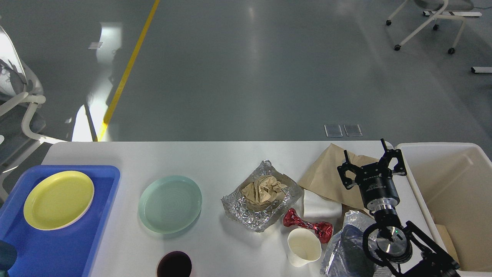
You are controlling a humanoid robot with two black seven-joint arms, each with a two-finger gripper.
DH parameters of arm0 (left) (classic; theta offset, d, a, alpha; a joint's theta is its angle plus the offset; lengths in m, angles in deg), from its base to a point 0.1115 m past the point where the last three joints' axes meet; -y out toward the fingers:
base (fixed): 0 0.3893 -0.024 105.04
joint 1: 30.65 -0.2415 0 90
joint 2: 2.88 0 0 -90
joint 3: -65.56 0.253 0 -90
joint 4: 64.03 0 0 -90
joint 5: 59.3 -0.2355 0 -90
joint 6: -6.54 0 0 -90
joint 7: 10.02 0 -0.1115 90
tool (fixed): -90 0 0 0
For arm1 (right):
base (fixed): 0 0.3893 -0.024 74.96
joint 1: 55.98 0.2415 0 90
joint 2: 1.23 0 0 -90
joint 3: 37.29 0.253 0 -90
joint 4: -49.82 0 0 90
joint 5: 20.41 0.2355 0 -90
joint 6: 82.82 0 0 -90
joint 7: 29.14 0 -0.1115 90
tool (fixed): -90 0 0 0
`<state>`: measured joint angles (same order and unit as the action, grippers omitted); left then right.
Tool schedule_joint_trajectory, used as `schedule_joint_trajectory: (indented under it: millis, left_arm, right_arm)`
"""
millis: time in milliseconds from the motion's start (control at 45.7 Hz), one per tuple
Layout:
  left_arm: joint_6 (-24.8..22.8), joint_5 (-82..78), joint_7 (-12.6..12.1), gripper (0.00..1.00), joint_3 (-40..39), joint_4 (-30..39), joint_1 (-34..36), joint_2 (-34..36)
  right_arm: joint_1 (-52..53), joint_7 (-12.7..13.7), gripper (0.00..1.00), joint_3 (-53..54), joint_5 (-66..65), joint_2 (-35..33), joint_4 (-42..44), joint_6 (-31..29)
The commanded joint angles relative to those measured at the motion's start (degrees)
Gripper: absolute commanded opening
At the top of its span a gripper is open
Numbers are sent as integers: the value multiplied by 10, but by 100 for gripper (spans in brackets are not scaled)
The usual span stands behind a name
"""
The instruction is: Tidy desktop
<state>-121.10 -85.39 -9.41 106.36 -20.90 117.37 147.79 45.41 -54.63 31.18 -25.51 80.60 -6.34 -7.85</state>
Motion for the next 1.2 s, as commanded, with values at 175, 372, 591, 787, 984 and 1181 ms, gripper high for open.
schedule_joint_trajectory:
  millis: [175, 372, 591, 787, 984, 1181]
  left_arm:
    - [-2, 7, 1, 78, -1, 0, -1, 0]
    - [-6, 12, 0, 93, 1, 2, -1, 6]
    - [-7, 31, 1, 94, 3, 9, -1, 9]
    - [-10, 32, 0, 95, 2, 10, 0, 9]
    - [-13, 36, -3, 95, 9, 42, 18, 40]
    - [-27, 37, -8, 96, 45, 78, 103, 73]
  right_arm:
    - [0, 0, 100, 0, 0, 0, 0, 0]
    - [-1, 0, 100, 0, 0, 0, 0, 0]
    - [-1, 0, 100, 0, 0, 0, 0, 0]
    - [0, 0, 100, 0, 0, 0, 0, 0]
    - [-1, 0, 100, 0, 0, 0, 0, 0]
    - [0, 0, 100, 0, 0, 0, 0, 0]
